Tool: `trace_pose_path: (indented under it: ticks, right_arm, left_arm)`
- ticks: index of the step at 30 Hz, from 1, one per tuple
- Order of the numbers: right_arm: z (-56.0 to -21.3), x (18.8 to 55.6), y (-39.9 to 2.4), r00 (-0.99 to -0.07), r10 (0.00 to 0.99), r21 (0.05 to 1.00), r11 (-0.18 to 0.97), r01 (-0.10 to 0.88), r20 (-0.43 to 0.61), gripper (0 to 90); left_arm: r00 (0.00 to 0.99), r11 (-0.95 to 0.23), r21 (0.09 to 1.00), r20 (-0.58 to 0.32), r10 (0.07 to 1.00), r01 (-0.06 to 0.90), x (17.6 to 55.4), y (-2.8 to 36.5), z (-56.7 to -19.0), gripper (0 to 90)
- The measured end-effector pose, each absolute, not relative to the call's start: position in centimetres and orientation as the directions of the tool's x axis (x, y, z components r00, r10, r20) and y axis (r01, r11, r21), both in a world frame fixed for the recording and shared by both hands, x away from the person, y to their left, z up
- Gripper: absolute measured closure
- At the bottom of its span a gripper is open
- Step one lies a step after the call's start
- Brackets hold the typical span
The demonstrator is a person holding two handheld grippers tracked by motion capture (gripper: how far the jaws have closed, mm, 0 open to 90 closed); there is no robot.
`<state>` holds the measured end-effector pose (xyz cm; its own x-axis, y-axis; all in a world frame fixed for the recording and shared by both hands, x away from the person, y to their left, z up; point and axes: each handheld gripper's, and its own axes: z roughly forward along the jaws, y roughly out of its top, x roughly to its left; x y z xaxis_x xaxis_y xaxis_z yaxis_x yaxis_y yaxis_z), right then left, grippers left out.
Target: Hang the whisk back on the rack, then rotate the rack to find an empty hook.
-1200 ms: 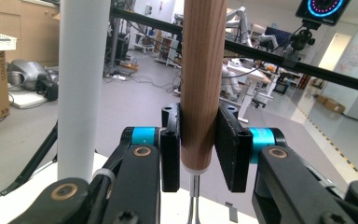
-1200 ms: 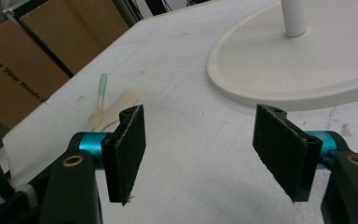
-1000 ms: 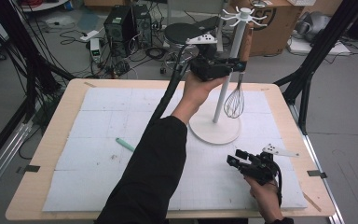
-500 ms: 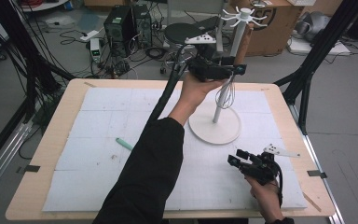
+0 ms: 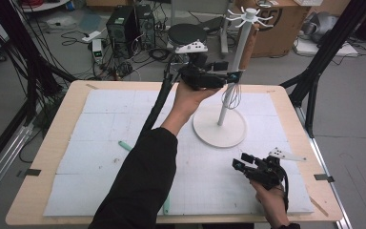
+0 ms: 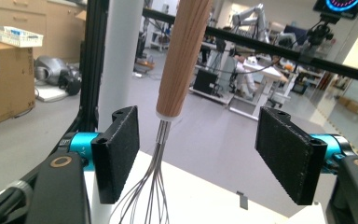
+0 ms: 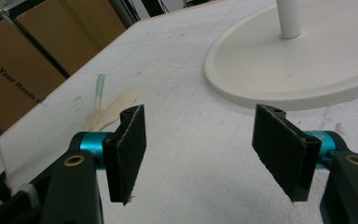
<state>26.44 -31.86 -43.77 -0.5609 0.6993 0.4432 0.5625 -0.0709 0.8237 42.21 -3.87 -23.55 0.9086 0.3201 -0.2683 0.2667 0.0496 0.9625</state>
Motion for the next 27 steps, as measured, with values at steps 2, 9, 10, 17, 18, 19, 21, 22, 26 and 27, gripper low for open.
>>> trace_pose_path:
  ticks: [2, 9, 10, 17, 18, 19, 21, 22, 26, 27]
  right_arm:
    - [-43.8, 26.5, -31.8, -0.562, 0.702, 0.826, -0.067, 0.559, 0.438, 34.0]
    - [-43.8, 26.4, -31.7, -0.561, 0.704, 0.824, -0.061, 0.564, 0.436, 34.0]
    - [-43.8, 26.4, -31.7, -0.563, 0.703, 0.825, -0.061, 0.561, 0.435, 34.0]
    - [-43.8, 26.2, -31.5, -0.570, 0.705, 0.830, -0.048, 0.556, 0.423, 34.0]
    - [-43.8, 26.2, -31.5, -0.569, 0.704, 0.829, -0.049, 0.557, 0.424, 34.0]
    - [-43.8, 26.1, -31.5, -0.568, 0.705, 0.828, -0.049, 0.558, 0.425, 34.0]
    - [-43.7, 26.1, -31.5, -0.567, 0.706, 0.830, -0.051, 0.556, 0.424, 34.0]
    - [-43.7, 26.1, -31.5, -0.568, 0.707, 0.832, -0.052, 0.552, 0.421, 34.0]
    - [-43.7, 26.1, -31.4, -0.569, 0.709, 0.832, -0.046, 0.553, 0.418, 34.0]
    - [-43.7, 26.1, -31.4, -0.567, 0.710, 0.831, -0.047, 0.554, 0.417, 34.0]
  left_arm:
    - [0.911, 0.041, 0.966, -0.255, 0.323, 0.256, 41.9, -3.6, -23.6, 31.0]
    - [0.919, 0.030, 0.969, -0.244, 0.311, 0.247, 40.9, -2.8, -23.4, 30.8]
    - [0.922, 0.032, 0.971, -0.235, 0.308, 0.237, 40.6, -2.7, -23.3, 30.8]
    - [0.933, 0.006, 0.980, -0.193, 0.303, 0.201, 37.8, -0.9, -24.0, 29.3]
    - [0.934, 0.009, 0.982, -0.183, 0.308, 0.189, 37.4, -0.6, -24.1, 28.1]
    - [0.934, 0.023, 0.983, -0.181, 0.309, 0.183, 37.0, -0.2, -24.3, 28.1]
    - [0.932, 0.029, 0.983, -0.181, 0.315, 0.181, 36.3, 0.7, -24.7, 28.2]
    - [0.930, 0.034, 0.984, -0.177, 0.322, 0.176, 36.0, 1.0, -24.8, 28.2]
    - [0.922, 0.039, 0.984, -0.179, 0.342, 0.177, 35.1, 2.6, -25.5, 27.9]
    - [0.922, 0.031, 0.984, -0.176, 0.345, 0.176, 35.0, 3.0, -25.6, 27.8]
